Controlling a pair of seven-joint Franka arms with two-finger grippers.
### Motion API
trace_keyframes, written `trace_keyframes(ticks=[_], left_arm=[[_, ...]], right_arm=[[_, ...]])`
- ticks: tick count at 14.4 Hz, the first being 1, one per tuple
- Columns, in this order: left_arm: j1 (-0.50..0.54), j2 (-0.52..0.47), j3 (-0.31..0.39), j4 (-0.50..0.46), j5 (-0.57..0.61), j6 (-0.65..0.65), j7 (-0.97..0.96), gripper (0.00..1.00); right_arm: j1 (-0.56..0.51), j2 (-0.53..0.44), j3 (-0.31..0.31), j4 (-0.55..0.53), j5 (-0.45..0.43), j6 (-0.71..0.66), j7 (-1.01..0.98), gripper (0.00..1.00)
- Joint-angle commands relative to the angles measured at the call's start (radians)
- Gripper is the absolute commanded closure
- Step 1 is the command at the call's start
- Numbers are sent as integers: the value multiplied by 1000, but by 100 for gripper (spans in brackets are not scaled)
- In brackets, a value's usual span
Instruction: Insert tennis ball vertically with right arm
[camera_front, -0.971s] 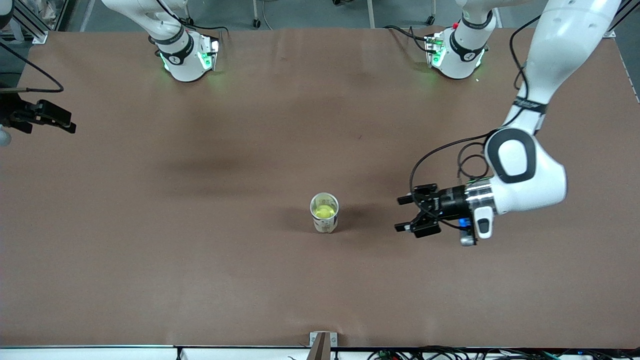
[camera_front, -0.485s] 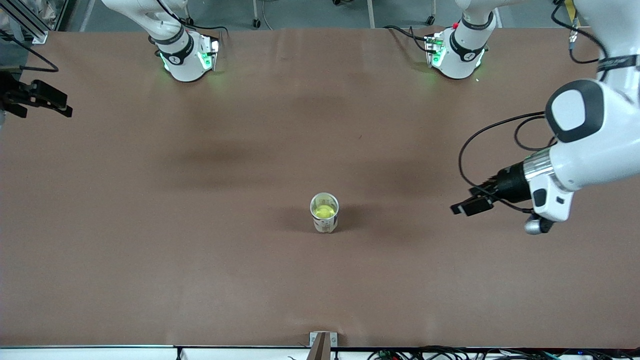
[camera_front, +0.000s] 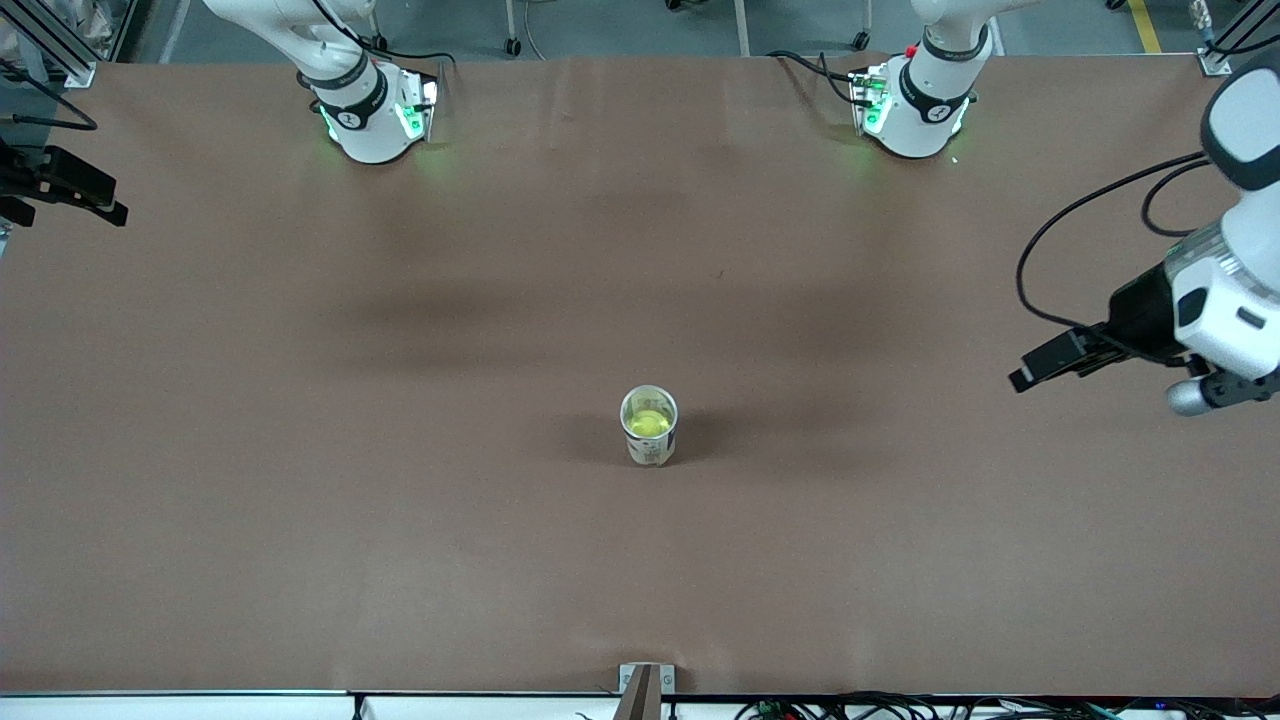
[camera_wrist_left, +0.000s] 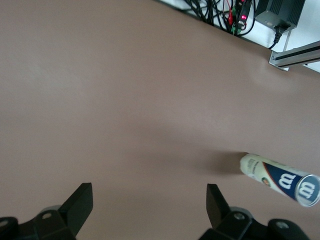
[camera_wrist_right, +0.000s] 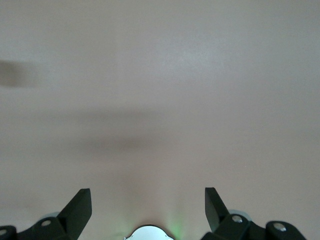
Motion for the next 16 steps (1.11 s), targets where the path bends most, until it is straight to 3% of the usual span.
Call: trace_keyframes(ticks=[1, 7, 16], left_arm=[[27, -85, 2, -39, 48, -8, 54, 0], [60, -149, 8, -25, 92, -42, 39, 0], [57, -139, -1, 16, 131, -46, 74, 0]], right_arm=[[-13, -10, 18, 4, 15, -8, 13, 0], [-15, -11, 16, 5, 43, -8, 10, 0], [-15, -11, 16, 7, 29, -10, -1, 0]])
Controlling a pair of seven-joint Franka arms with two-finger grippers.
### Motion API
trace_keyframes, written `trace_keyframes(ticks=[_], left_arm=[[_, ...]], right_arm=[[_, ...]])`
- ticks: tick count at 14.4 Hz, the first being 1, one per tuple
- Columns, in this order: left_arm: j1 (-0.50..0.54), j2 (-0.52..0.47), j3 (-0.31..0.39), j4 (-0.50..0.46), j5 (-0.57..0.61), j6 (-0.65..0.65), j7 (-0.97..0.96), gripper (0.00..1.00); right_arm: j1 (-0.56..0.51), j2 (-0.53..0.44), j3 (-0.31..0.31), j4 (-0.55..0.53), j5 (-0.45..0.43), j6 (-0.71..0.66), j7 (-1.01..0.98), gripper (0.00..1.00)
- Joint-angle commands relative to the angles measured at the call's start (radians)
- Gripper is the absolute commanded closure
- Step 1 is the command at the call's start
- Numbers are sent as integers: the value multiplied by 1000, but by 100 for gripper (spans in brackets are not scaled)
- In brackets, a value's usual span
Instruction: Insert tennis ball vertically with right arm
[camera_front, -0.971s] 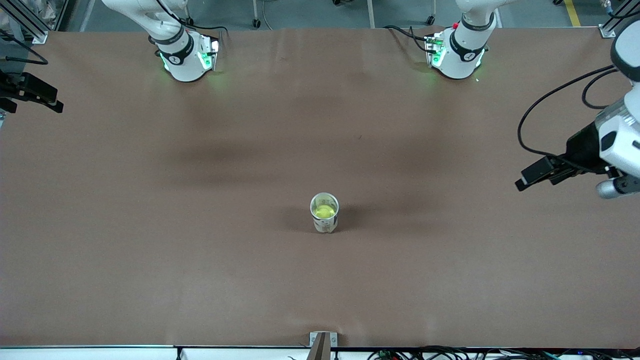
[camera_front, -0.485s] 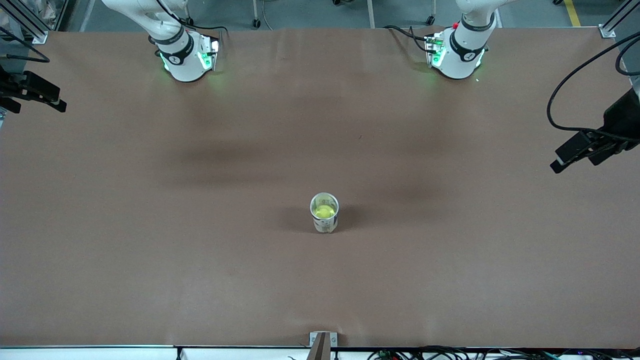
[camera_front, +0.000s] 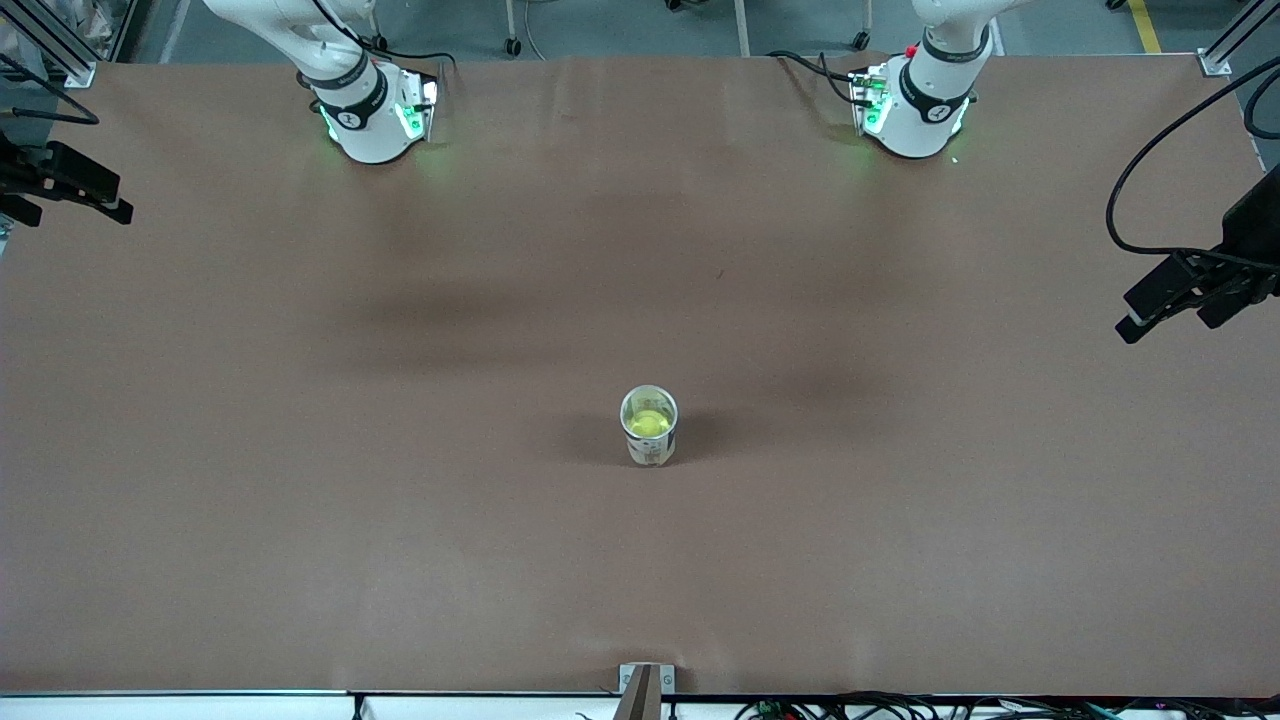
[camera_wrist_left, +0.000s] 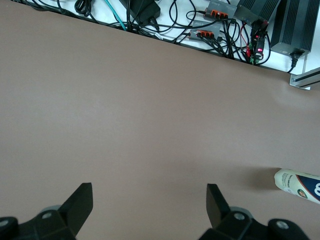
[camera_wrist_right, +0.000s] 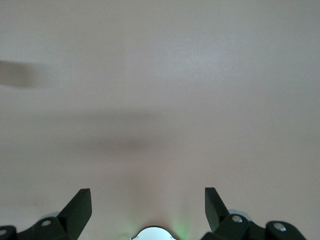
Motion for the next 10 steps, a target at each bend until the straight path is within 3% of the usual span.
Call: trace_keyframes(ticks=[1, 8, 10], left_arm=[[4, -6, 1, 7, 22, -37, 51, 0], [1, -6, 23, 5, 20, -80, 85, 0], [-65, -8, 82, 7, 20, -80, 84, 0]], right_arm=[[-14, -11, 12, 0, -1, -9, -2, 0], [-13, -11, 12, 0, -5, -7, -2, 0], [-13, -11, 12, 0, -7, -7, -2, 0]])
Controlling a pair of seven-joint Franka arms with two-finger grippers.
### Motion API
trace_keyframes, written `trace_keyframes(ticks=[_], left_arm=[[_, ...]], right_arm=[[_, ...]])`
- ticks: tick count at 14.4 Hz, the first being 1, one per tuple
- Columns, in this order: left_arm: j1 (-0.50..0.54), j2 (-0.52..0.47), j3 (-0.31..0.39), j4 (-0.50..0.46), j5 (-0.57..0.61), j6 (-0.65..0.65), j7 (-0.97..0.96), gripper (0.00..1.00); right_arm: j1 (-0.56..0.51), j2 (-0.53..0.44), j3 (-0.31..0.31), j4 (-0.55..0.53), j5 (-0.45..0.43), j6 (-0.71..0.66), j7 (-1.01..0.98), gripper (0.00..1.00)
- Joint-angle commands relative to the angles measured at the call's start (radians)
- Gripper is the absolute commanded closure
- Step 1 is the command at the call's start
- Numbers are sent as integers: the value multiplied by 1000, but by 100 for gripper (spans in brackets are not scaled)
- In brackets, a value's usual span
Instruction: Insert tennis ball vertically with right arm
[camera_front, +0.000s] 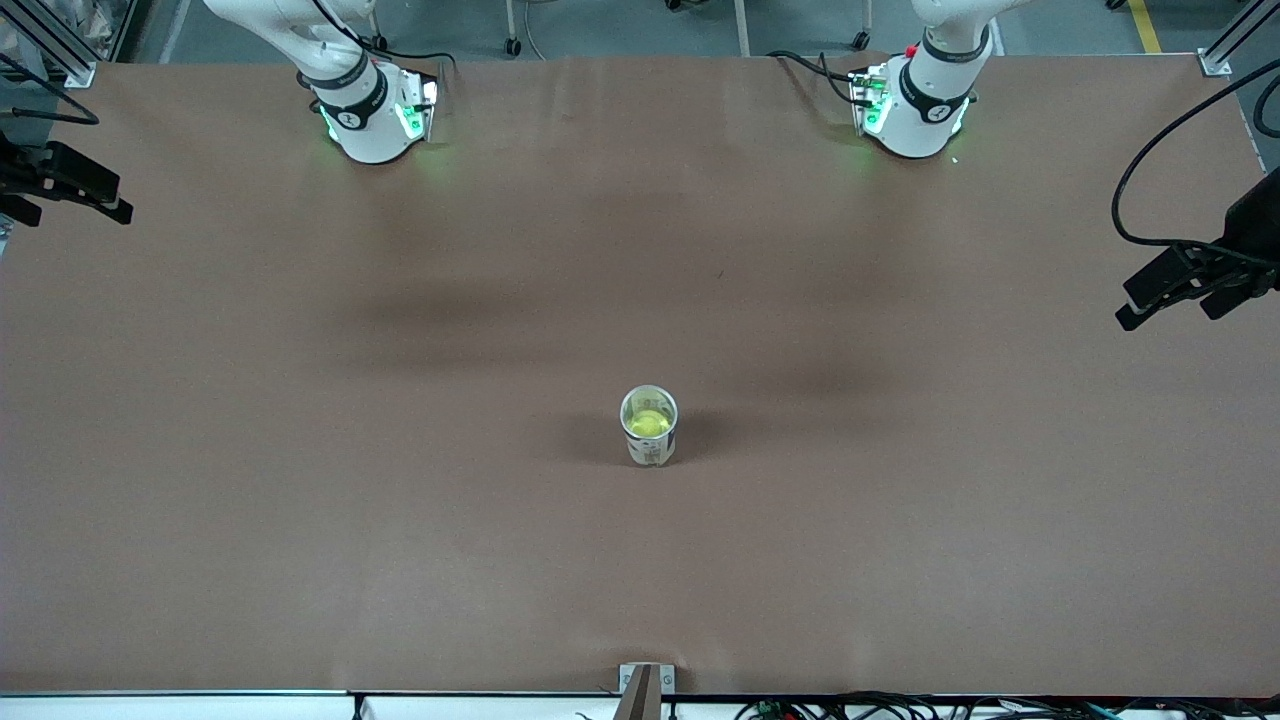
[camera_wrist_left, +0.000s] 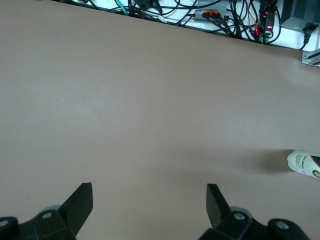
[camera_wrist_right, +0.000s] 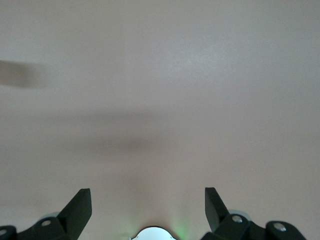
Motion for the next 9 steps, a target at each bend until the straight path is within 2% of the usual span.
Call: trace_keyframes(ticks=[1, 6, 9], left_arm=[[-101, -11, 98, 8, 19, -19, 10, 0], [-327, -9, 321, 21, 19, -37, 10, 0], [-352, -9, 335, 22, 19, -37, 7, 0]], right_arm=[[-14, -11, 12, 0, -11, -7, -2, 0], [-14, -11, 10, 0, -12, -7, -2, 0], [-14, -11, 12, 0, -12, -7, -3, 0]])
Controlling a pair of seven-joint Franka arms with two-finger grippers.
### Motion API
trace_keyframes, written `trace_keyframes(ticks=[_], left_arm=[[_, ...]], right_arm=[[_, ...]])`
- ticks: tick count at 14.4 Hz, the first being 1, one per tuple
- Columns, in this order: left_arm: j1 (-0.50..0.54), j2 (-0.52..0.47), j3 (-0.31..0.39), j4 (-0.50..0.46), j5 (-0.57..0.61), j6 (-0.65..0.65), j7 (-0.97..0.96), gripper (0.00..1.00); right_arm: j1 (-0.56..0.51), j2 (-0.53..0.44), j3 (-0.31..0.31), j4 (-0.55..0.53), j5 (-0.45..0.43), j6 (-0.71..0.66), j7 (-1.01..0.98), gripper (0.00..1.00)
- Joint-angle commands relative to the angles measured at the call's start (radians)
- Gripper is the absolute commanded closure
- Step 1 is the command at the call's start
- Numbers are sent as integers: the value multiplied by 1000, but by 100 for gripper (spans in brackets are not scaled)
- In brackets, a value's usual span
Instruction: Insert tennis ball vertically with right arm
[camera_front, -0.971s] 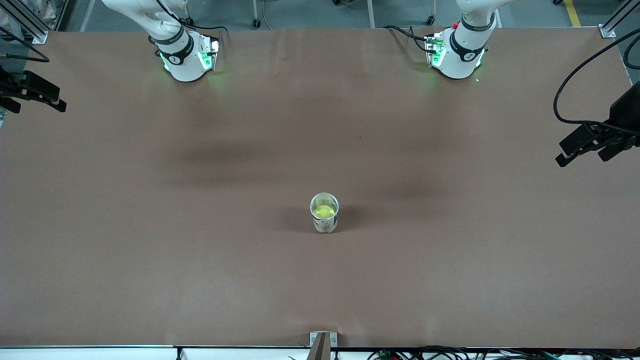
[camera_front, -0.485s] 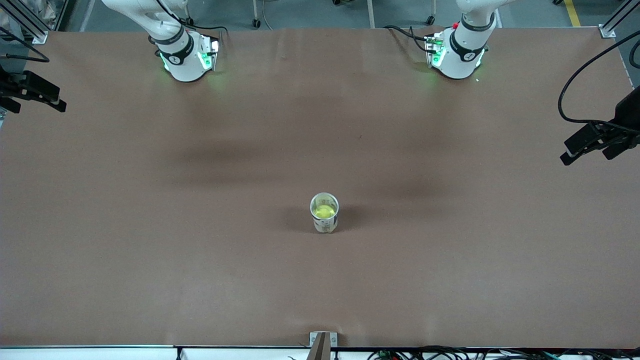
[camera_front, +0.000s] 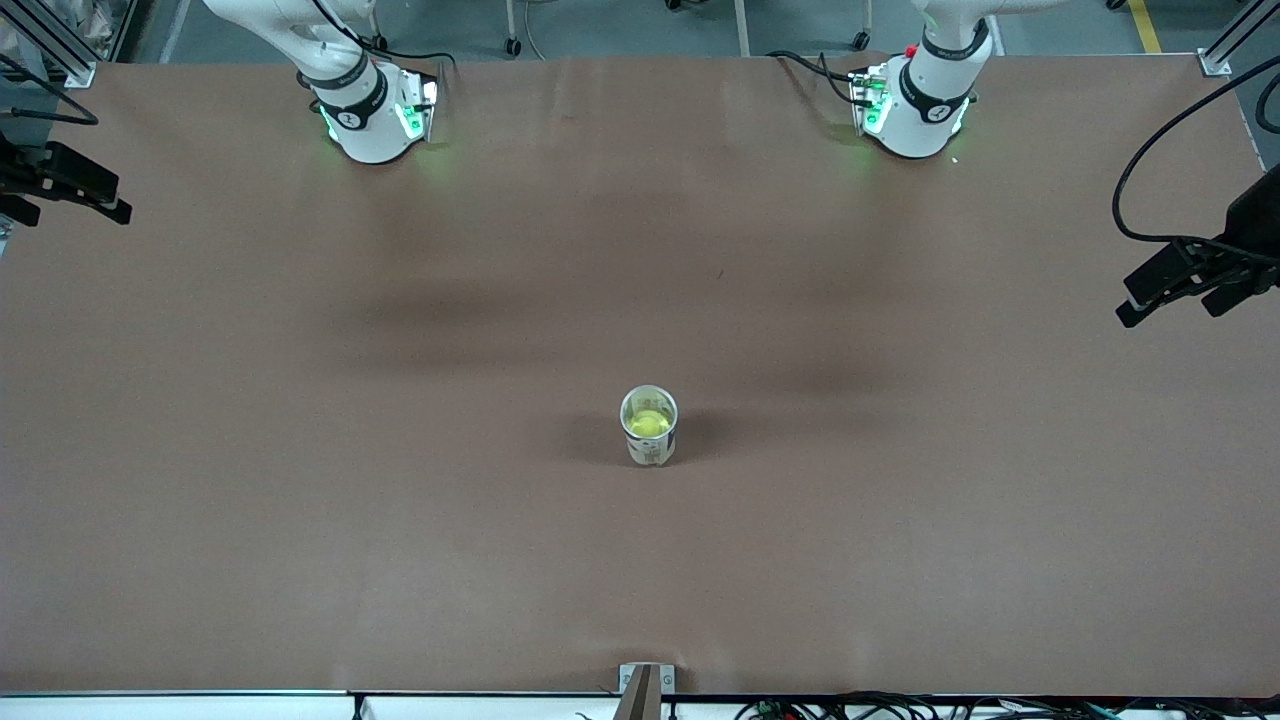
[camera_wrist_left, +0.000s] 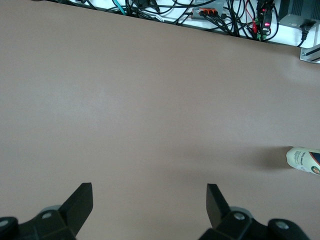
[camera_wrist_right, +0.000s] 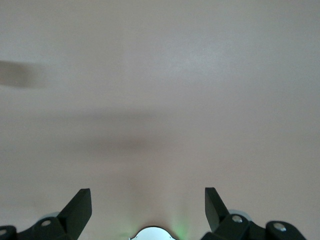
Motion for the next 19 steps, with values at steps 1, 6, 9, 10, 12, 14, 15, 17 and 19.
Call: trace_keyframes(ticks=[1, 6, 9, 10, 12, 14, 15, 17, 19], left_arm=[[-27, -8, 14, 12, 19, -22, 3, 0], [-13, -4, 11, 10, 17, -22, 3, 0], [-15, -4, 10, 10, 17, -22, 0, 0], [-15, -4, 10, 10, 17, -22, 0, 0], [-16, -4, 8, 10, 17, -22, 6, 0], [-13, -4, 8, 9, 17, -22, 10, 0], [-13, -4, 10, 9, 19, -22, 10, 0], [-12, -4, 10, 9, 19, -22, 12, 0], [-12, -4, 13, 9, 20, -28, 56, 0]], right_arm=[[-14, -10, 10, 0, -7, -7, -3, 0], [-14, -11, 10, 0, -8, -9, -3, 0], [-14, -11, 10, 0, -8, -9, -5, 0], [-14, -11, 10, 0, -8, -9, -3, 0], [-14, -11, 12, 0, -16, -9, -3, 0], [-12, -11, 12, 0, -17, -9, -3, 0], [-12, -11, 12, 0, -17, -9, -3, 0], [-12, -11, 12, 0, -19, -9, -3, 0], [-14, -11, 12, 0, -19, -9, -3, 0]])
